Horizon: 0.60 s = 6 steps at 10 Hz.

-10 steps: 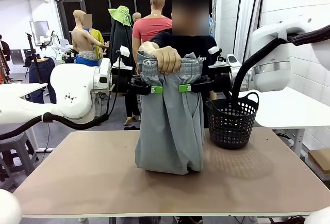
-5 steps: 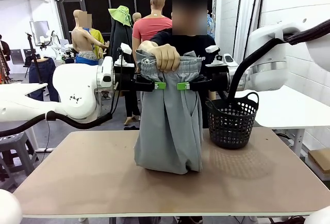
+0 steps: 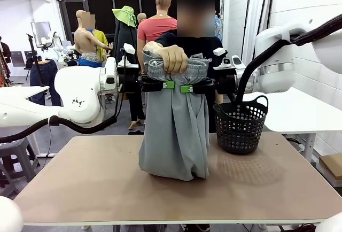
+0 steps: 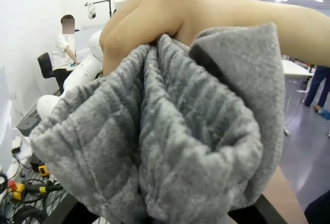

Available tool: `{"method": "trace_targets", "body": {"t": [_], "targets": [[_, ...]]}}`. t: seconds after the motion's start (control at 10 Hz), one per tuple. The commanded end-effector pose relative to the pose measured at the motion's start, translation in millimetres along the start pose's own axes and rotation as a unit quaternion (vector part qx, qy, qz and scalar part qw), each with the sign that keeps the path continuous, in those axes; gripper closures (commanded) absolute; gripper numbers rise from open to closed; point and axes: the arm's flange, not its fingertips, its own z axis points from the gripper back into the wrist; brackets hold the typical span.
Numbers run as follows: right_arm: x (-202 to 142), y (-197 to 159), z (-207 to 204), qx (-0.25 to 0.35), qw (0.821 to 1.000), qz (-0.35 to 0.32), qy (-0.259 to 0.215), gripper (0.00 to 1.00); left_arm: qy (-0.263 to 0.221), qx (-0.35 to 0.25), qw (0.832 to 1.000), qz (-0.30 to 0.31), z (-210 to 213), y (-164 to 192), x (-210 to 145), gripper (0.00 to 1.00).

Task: Fold the training pants.
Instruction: Release the ends of the Training pants and then grab the overlapped ends.

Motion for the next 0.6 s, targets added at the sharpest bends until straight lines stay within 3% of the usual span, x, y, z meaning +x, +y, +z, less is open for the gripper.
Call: {"method": "trace_targets", "body": {"t": [0.0, 0.2, 0.5], "targets": [[0.5, -3.3, -0.4, 0.011, 1.000, 0.002, -0.014, 1.00, 0.030, 0.000, 0.999, 0.015, 2.3, 1.2, -1.3, 1.00], [6.2, 0.2, 0.8, 0.029, 0.999, 0.003, -0.021, 1.00, 0.063, 0.020, 0.998, 0.014, 5.9, 4.9, -7.9, 1.00], [8.7, 4.1, 2.4, 0.042, 0.999, 0.006, -0.002, 1.00, 0.032, 0.025, 0.999, 0.015, 7.6, 6.5, -9.1, 1.00]]}}
